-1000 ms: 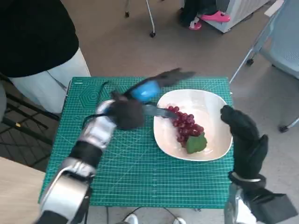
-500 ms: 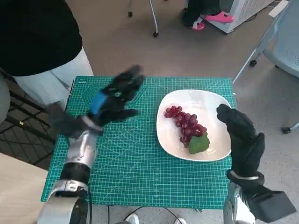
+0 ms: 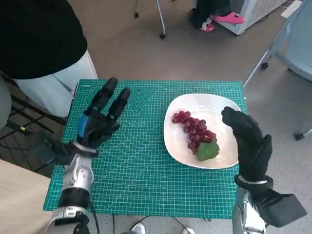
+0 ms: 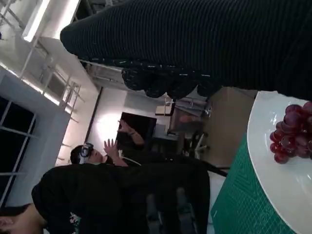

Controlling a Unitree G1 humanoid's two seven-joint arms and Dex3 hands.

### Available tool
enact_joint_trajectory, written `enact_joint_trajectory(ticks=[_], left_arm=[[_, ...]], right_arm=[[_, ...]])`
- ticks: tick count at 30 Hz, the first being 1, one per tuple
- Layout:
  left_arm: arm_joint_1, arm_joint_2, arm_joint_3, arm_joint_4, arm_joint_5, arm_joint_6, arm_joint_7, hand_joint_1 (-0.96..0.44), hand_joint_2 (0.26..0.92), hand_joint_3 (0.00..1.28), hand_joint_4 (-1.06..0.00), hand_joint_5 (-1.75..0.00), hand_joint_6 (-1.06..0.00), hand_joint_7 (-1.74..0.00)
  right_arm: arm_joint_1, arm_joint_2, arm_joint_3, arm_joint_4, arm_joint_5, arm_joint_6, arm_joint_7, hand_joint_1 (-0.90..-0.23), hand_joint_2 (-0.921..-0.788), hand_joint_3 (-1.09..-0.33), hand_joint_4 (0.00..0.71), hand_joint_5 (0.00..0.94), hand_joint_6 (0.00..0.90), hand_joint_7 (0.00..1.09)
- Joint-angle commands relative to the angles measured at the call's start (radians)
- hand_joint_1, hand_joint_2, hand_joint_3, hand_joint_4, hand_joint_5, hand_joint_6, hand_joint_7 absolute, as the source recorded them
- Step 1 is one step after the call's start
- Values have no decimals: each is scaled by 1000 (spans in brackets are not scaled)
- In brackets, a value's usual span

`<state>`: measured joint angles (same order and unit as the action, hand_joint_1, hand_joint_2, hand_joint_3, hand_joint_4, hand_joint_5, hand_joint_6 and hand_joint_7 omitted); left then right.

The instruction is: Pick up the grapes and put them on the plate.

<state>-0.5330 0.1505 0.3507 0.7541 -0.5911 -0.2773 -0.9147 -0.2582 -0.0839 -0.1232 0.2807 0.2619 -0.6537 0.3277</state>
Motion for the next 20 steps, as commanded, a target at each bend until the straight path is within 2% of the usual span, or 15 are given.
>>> enact_joint_trajectory(ticks=[1,20], left_arm=[[35,-6,9,-42,0,-11,1,-492,901,3,-5,0,-181,-6],[120,-36,-2,-146,14,-30,41,-506,911,2,-44,-8,-208,-10]], right_arm=[[3,-12,-2,14,7,21,16,-613,-921,-896,581,1,240,466],[-5,-37,-5,14,32,48,54,-607,-921,-900,581,0,232,479]])
